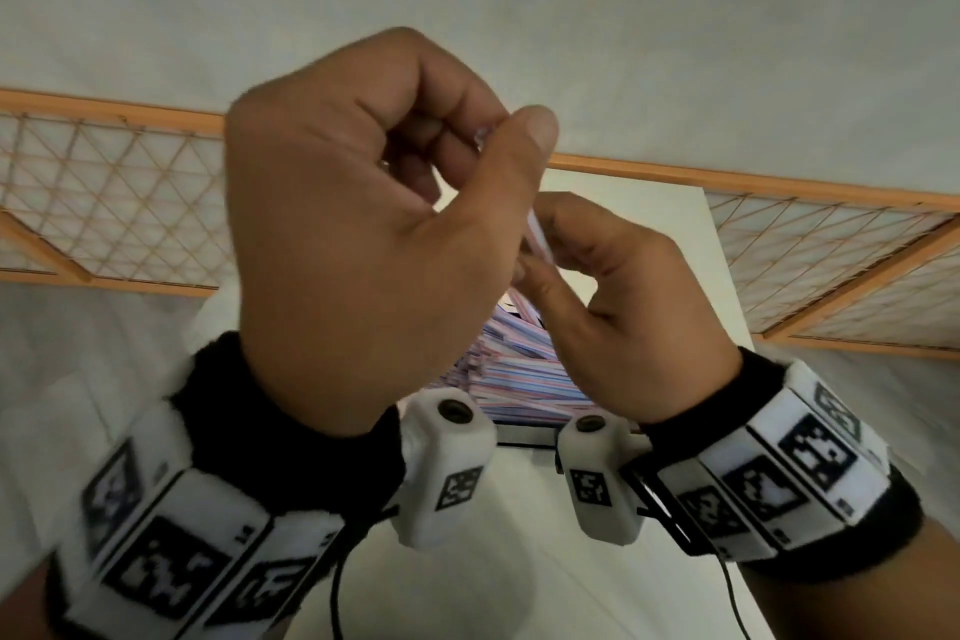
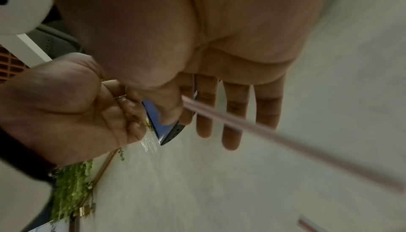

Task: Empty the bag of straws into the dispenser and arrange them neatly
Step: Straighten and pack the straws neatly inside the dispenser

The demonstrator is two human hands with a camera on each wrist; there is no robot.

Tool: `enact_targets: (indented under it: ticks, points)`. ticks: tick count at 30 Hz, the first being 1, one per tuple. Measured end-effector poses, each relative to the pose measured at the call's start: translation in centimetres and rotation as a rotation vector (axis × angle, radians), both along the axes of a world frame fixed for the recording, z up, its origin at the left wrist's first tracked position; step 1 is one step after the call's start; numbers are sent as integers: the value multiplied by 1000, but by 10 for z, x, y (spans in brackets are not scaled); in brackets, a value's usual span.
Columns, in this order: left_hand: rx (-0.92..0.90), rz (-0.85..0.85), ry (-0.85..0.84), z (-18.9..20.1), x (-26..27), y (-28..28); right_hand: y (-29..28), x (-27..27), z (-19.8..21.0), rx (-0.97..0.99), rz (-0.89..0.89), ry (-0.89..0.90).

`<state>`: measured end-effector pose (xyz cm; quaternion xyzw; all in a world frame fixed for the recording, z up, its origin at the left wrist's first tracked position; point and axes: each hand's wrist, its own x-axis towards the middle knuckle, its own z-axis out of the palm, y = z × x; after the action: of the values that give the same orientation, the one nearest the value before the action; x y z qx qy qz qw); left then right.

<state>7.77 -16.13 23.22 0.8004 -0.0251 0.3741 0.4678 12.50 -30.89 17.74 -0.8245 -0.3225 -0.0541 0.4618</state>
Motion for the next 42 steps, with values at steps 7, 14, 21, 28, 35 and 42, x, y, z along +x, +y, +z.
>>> enact_targets:
  ticks: [7,14,21,28,35,42]
  points:
    - [-118,-98,122,-77,29,-13,-27,11,-67,-34,-169,289]
    - [80,86,142,-118,30,2,-46,8,-112,-334,-172,340]
    - [-212,349,548,-136,29,30,-32,14,-109,-311,-264,139]
    - [-54,328,676,-149,21,31,9,35,-97,-278,-219,67]
    - [139,89,766,-148,10,42,7,37,-97,-251,-259,56]
    - [102,-84,386,-81,15,17,17,13,-79,-179,-1,203]
